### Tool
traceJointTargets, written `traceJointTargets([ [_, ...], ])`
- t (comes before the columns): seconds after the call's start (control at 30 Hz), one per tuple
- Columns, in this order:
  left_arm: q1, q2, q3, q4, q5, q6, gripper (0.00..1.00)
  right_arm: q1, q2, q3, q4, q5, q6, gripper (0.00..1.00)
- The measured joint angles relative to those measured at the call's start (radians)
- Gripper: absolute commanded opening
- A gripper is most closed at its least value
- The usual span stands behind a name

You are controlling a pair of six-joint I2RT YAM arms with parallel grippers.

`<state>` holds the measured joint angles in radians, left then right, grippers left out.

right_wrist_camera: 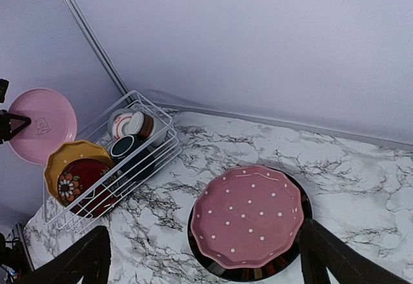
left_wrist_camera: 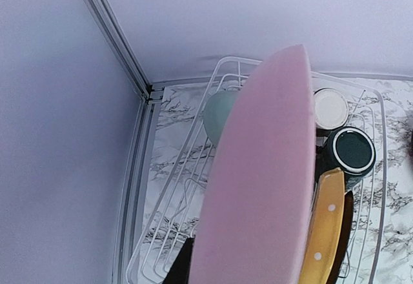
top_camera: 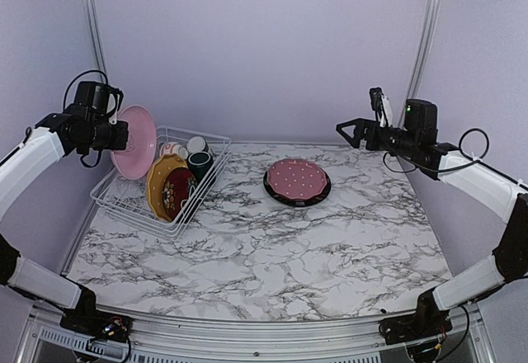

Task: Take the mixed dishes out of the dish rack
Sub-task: Grab the plate from the dish rack, then pass from the left arm to the right

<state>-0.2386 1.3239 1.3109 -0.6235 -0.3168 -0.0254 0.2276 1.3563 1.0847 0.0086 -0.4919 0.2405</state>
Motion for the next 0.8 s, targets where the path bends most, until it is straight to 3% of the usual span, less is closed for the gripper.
traceJointTargets([
  [0.37,-0.027,-0.053,0.111,-0.027,0.029,-0.044,0.01,0.006,0.000,-0.021,0.043,-0.032,0.048,0.98],
  [0.8,-0.282,-0.041,0.135,0.039,0.214,-0.147,0.02,0.209,0.068,0.021,0.050,0.010,0.054,0.90],
])
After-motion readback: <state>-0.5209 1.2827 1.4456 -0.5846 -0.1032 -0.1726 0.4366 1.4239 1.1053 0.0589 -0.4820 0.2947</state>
